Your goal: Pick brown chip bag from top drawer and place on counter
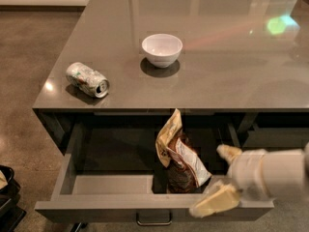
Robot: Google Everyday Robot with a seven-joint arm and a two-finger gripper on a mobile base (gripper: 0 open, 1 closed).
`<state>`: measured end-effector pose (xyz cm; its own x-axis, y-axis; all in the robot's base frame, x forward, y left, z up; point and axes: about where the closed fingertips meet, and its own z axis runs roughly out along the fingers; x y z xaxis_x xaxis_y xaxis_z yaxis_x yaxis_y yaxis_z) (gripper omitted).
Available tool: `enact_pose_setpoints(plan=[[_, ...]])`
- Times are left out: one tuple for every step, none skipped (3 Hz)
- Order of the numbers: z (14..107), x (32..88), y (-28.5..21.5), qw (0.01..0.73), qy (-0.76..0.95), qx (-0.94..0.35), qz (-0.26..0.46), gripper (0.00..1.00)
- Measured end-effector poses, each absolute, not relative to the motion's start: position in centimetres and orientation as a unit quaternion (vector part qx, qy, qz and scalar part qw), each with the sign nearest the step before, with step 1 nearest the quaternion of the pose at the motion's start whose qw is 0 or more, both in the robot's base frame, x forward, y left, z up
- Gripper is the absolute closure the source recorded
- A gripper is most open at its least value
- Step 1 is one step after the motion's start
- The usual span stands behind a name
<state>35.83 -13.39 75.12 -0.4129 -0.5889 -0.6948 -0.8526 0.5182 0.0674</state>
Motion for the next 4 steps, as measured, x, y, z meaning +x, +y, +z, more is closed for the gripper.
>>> enact_pose_setpoints(plan=[[66.3, 36.6, -10.4, 0.285, 0.840, -0.358, 0.291, 0.00], [64.2, 39.5, -9.5, 0.280, 0.849, -0.325, 0.309, 0.00], [64.3, 39.5, -9.3, 0.277, 0.850, -0.328, 0.305, 0.00], [66.0, 40.3, -7.6, 0.272, 0.847, -0.353, 0.289, 0.00]])
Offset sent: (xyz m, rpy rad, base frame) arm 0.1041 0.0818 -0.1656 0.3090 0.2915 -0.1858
